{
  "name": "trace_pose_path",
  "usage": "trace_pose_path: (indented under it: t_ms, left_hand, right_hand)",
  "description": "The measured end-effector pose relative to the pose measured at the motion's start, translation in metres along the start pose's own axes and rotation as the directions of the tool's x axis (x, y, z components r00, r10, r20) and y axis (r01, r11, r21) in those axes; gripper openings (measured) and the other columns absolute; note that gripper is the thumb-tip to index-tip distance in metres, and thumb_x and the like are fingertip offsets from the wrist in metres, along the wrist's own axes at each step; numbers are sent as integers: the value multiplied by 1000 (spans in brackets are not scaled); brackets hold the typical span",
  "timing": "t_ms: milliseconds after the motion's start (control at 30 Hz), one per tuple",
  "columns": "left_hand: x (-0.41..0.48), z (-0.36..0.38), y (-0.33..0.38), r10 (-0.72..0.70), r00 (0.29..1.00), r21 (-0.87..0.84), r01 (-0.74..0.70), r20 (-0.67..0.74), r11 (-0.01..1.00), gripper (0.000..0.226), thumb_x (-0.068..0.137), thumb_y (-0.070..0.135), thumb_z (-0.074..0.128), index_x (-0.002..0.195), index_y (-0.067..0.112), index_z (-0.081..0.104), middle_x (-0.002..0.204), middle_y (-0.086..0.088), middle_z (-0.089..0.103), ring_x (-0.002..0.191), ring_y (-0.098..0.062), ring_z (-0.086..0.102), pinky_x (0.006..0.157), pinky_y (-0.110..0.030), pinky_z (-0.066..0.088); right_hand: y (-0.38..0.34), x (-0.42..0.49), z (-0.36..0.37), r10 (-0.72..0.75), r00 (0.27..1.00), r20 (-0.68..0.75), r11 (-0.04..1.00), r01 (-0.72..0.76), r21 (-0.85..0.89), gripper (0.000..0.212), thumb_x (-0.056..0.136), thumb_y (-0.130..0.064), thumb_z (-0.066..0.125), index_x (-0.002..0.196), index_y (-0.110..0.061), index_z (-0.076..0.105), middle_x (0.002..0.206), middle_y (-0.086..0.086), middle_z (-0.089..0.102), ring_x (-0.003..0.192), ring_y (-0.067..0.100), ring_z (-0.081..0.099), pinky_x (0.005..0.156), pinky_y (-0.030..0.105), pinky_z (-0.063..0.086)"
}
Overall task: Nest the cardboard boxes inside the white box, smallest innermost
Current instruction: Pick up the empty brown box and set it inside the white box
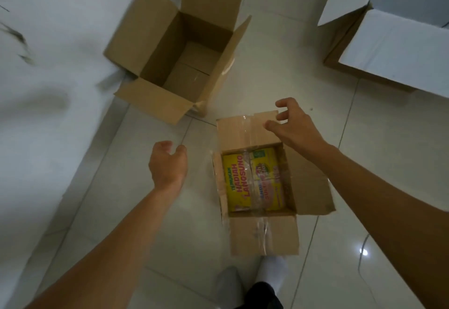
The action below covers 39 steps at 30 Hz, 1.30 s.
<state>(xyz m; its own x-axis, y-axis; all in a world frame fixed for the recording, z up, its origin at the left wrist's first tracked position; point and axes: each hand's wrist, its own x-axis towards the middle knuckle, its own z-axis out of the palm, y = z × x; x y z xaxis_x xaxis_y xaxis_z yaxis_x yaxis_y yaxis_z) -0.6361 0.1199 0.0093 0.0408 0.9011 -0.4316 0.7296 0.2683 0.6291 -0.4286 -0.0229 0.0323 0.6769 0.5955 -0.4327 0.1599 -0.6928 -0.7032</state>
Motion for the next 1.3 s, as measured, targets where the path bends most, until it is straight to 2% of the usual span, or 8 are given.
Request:
trace_pose_path:
  t_ms: [300,433,533,667,800,900,1100,1300]
  left_hand:
    - [79,13,15,-97,995,-119,95,-11,988,56,81,30,66,129,12,42,124,-7,49,95,-21,49,76,-29,39]
    - [125,35,14,-38,998,-47,36,-50,998,75,75,28,70,136,14,30,137,-14,39,113,-33,51,92,-47,48]
    - [172,53,17,-126,988,-64,121,-86,991,89,72,27,73,142,17,19,142,-15,32,119,-36,46,94,-53,46]
    - [222,64,16,-274,957,-288,237,-94,928,95,74,21,76,145,22,13,140,-13,41,113,-28,52,91,-36,46]
    - [248,64,25,-150,964,-419,45,-220,907,80,73,9,66,142,23,29,120,5,59,90,0,61,74,-17,52]
    - [256,67,41,-61,958,-447,-74,-279,891,75,75,0,58,141,24,33,110,15,59,92,7,59,69,-10,50]
    - [255,86,79,-10,975,-478,-100,-221,873,79,80,-8,46,147,25,20,141,-3,44,121,-10,48,98,-37,48]
    - [261,100,89,-45,979,-490,-58,-197,870,77,83,-10,40,148,25,18,144,0,41,113,2,49,100,-40,47]
  right_hand:
    - [-56,69,25,-10,999,-40,993,15,118,50,85,-34,63,126,-18,41,84,-3,56,69,9,55,59,23,45]
    - [-78,121,33,-52,997,-54,998,53,28,51,86,-34,63,129,-18,40,107,2,51,79,13,56,58,16,40]
    - [-95,166,42,-106,990,-92,994,102,-45,50,86,-32,63,128,-17,41,110,3,51,93,17,55,64,19,43]
    - [-111,221,64,-133,989,-59,982,124,-144,48,86,-32,63,128,-17,43,110,1,49,96,18,54,67,21,44]
    - [-126,270,77,-162,986,-34,961,150,-233,48,85,-29,64,128,-19,43,110,-2,47,96,14,51,74,23,41]
    - [-135,306,80,-208,977,-40,920,182,-347,53,84,-26,64,131,-17,41,128,8,47,104,18,49,81,25,37]
    - [-156,370,75,-310,946,-90,821,219,-527,66,82,-15,63,140,-17,30,149,11,28,122,28,46,81,27,41]
    - [-161,413,67,-303,948,-101,724,160,-671,76,80,-14,66,143,-17,24,155,18,12,139,39,24,112,50,28]
